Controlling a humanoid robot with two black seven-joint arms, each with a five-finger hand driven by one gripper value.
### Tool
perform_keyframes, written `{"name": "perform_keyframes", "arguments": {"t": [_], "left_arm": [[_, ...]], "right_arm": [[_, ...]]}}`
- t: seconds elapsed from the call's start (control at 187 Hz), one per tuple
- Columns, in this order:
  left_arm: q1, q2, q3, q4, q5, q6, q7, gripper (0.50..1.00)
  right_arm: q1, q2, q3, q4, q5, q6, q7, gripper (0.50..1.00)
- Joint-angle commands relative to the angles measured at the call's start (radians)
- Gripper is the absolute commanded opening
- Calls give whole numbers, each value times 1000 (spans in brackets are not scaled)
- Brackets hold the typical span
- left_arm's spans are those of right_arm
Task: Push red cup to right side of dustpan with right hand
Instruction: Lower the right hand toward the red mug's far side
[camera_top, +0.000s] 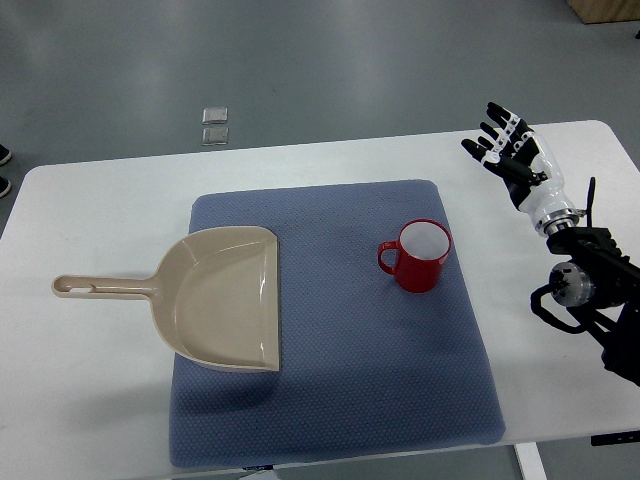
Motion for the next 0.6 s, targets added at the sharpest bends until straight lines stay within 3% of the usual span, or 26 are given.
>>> {"name": "perform_keyframes", "arguments": {"t": [0.0,0.278,0.593], "left_arm": [[0,0,0,0,0,1,0,1000],[0,0,0,0,0,0,0,1000],[0,0,0,0,0,1,0,1000]], "right_arm": [[-40,-64,-2,54,-14,36,25,926],[-153,-184,1,151,-192,155,25,926],[-211,-225,1,209,-295,214,25,926]]}}
